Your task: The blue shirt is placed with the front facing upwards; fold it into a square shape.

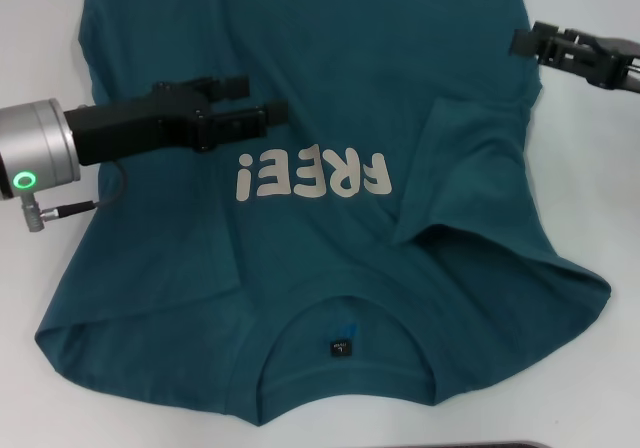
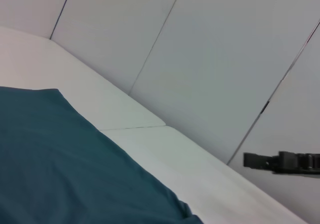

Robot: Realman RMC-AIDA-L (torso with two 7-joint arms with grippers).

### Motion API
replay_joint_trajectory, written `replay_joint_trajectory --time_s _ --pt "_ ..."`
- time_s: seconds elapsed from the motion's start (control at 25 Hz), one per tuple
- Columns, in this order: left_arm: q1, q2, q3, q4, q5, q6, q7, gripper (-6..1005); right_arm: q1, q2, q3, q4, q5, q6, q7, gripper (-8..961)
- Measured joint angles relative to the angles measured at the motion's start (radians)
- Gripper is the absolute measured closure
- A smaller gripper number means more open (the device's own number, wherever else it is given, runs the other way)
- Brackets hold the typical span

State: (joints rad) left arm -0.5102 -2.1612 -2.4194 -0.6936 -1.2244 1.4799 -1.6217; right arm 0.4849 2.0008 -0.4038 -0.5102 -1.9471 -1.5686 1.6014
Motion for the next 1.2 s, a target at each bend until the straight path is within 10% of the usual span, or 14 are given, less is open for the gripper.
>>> replay_joint_trajectory --time_s 1.2 --pt "0.105 0.132 0.004 -0.341 0.377 0.320 -0.603 159 0.128 0.036 -0.064 0.006 0.030 0.174 -0.007 226"
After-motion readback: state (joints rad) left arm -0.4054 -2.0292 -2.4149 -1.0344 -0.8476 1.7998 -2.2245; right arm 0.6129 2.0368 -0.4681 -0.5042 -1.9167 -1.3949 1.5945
